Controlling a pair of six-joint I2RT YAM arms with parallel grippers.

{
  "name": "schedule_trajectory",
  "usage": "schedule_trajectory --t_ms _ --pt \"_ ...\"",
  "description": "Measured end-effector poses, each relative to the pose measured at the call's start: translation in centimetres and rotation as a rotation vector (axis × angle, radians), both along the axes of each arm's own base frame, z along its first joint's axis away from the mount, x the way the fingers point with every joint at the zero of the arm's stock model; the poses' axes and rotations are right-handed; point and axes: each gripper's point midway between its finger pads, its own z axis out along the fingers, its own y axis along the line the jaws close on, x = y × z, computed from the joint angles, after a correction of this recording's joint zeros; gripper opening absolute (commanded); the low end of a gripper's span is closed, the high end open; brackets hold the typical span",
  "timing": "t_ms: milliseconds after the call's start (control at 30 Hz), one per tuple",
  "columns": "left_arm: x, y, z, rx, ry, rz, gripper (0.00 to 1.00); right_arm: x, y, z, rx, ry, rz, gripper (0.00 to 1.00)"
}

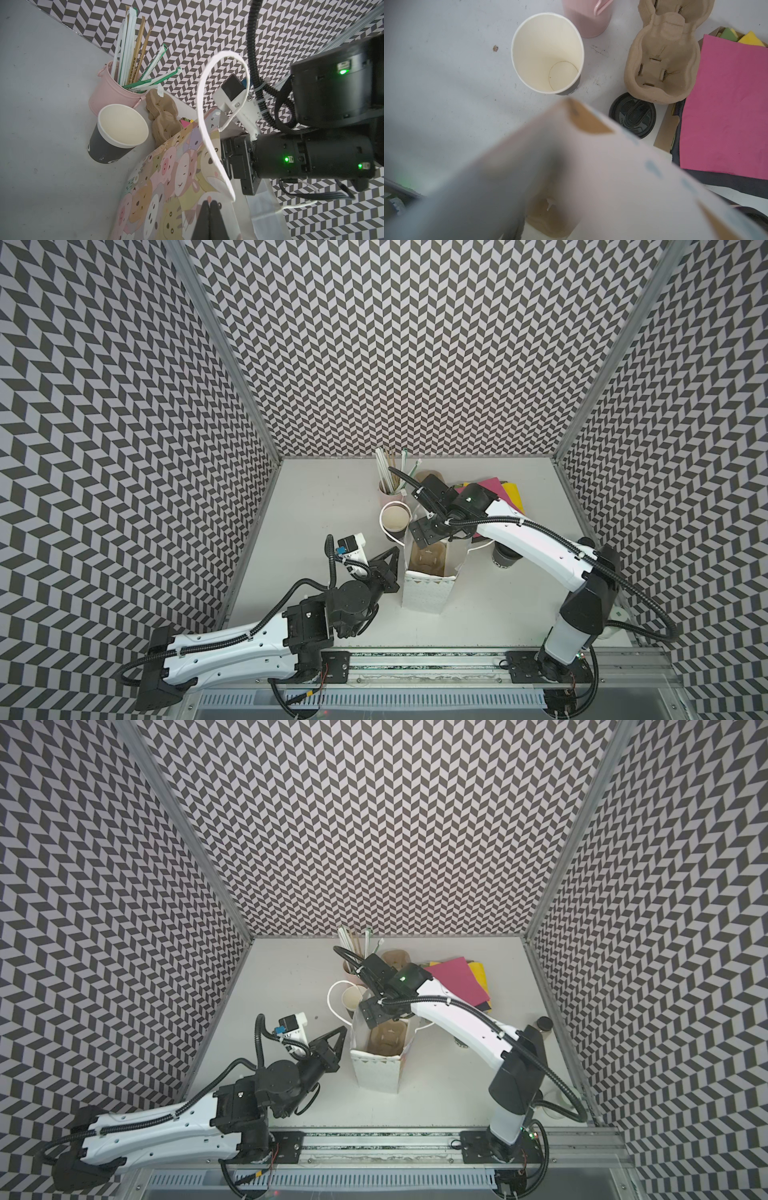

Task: Pack the takeout coffee
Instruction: 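Release the bag edge with the left gripper while the right gripper withdraws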

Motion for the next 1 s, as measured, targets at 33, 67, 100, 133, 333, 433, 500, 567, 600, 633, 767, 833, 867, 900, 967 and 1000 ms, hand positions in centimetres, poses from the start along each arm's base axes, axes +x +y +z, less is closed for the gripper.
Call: schedule_trajectory --t_ms 33,67,100,133,333,433,500,567,600,633,767,833,867,900,967,1000 --pt "0.0 0.0 0.0 0.000 0.000 -0.002 0.02 0.0 -0.1 0.2 0.003 -0.003 0.000 0.99" --pt "0.0 -0.1 0.0 0.001 0.001 -0.004 0.02 -0.1 -0.1 0.5 0.006 -0.007 0.000 0.99" --pt "0.0 -0.1 -0.1 0.002 0.001 -0.005 0.02 -0.1 -0.1 0.8 0.011 -0.011 0.000 0.99" --pt "0.0 -0.2 -0.1 0.003 0.002 -0.006 0.02 0.0 -0.1 1.1 0.016 -0.015 0.000 0.99" --pt "-0.1 -0.5 -0.3 0.010 0.006 -0.017 0.06 -0.8 0.0 2.7 0.063 -0.020 0.023 0.99" --pt "-0.2 -0.7 -0.3 0.012 0.008 -0.027 0.07 -1.2 0.0 3.1 0.071 -0.018 0.033 0.99" --pt "-0.2 -0.8 -0.2 0.008 0.007 -0.030 0.09 -1.3 0.0 3.6 0.077 -0.022 0.035 0.99" --pt "-0.2 -0.7 0.0 0.003 0.006 -0.031 0.10 -1.4 0.2 4.9 0.105 -0.042 0.041 0.99" --pt "-0.2 -0.7 0.1 0.001 0.006 -0.031 0.10 -1.4 0.2 5.6 0.122 -0.055 0.043 0.99" --pt "-0.2 -0.7 0.1 0.000 0.005 -0.032 0.10 -1.5 0.1 6.7 0.146 -0.073 0.046 0.99" --pt "-0.3 -0.8 0.1 -0.003 0.007 -0.039 0.11 -2.2 -0.1 11.5 0.258 -0.147 0.061 0.99" --pt "-0.4 -0.9 0.2 -0.010 0.011 -0.046 0.13 -2.7 -0.4 13.6 0.304 -0.180 0.067 0.99" --pt "-0.4 -0.9 0.2 -0.020 0.015 -0.052 0.15 -2.9 -0.6 14.6 0.324 -0.196 0.068 0.99" --pt "-0.5 -1.0 0.3 -0.030 0.018 -0.059 0.16 -3.0 -0.8 15.4 0.340 -0.210 0.064 0.99" --pt "-0.8 -1.1 0.7 -0.060 0.024 -0.078 0.18 -3.0 -1.4 16.9 0.365 -0.250 0.035 0.99" --pt "-0.9 -1.1 0.9 -0.074 0.026 -0.087 0.19 -2.8 -2.0 17.5 0.370 -0.269 0.014 0.99"
